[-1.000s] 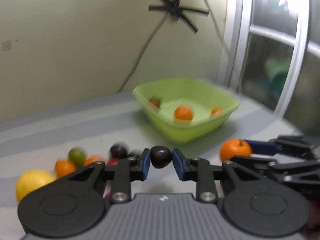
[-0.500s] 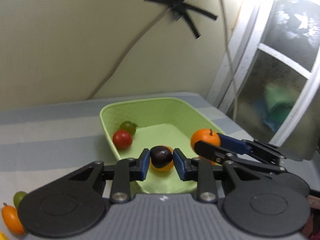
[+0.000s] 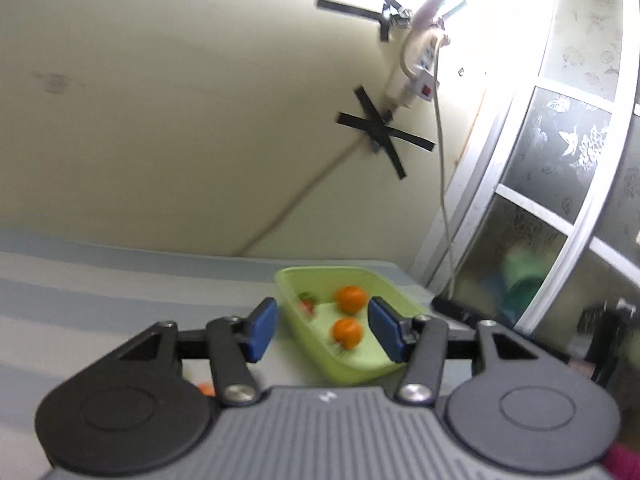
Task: Organize fruits
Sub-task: 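Drop the dark plum from the left gripper into the green basket, then grasp a red tomato with the right gripper and release it into the basket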
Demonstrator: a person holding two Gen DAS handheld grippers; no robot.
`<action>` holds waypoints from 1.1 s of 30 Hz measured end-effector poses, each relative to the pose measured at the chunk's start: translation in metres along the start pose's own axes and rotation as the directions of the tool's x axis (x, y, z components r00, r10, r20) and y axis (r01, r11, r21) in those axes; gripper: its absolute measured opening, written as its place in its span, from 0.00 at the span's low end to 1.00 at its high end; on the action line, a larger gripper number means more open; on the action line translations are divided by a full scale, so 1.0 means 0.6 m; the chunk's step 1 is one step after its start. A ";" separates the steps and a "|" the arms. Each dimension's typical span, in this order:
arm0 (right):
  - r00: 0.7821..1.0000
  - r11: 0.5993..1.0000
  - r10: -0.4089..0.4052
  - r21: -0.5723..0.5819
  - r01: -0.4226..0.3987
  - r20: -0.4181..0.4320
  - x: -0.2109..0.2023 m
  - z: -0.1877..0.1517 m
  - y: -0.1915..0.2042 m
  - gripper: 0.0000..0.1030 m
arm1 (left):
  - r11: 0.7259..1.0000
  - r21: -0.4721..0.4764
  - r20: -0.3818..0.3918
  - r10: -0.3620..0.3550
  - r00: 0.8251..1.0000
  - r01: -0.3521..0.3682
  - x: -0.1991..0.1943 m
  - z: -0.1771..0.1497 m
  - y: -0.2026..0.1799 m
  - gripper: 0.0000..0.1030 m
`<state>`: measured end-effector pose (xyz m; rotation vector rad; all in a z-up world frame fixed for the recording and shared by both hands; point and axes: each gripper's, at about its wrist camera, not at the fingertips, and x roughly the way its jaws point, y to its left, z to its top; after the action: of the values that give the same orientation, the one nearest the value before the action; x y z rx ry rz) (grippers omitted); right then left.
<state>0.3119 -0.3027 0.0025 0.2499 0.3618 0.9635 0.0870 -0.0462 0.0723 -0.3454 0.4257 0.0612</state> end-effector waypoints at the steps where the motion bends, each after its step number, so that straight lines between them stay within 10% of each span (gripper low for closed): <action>1: 0.999 0.999 0.035 0.000 -0.035 -0.010 -0.003 -0.001 0.010 0.42 | 1.000 0.011 -0.001 0.020 1.000 -0.020 -0.020 -0.013 0.007 0.48; 8: 0.955 0.957 0.200 -0.167 -0.239 -0.221 0.018 -0.056 0.136 0.26 | 0.985 0.135 -0.066 0.120 0.991 -0.110 -0.055 -0.107 0.007 0.47; 21: 0.885 0.936 0.195 -0.191 -0.297 -0.422 0.128 -0.095 0.222 0.26 | 0.944 0.275 -0.106 0.218 0.970 -0.182 0.013 -0.164 -0.013 0.46; 33: 0.922 0.904 0.108 -0.350 -0.247 -0.372 0.103 -0.105 0.231 0.27 | 0.913 0.353 -0.112 0.257 0.960 -0.203 0.025 -0.174 -0.033 0.36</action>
<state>0.2140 -0.1723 -0.0162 -0.2630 0.4625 1.2456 0.0619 -0.1004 -0.0167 0.0430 0.6217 0.1903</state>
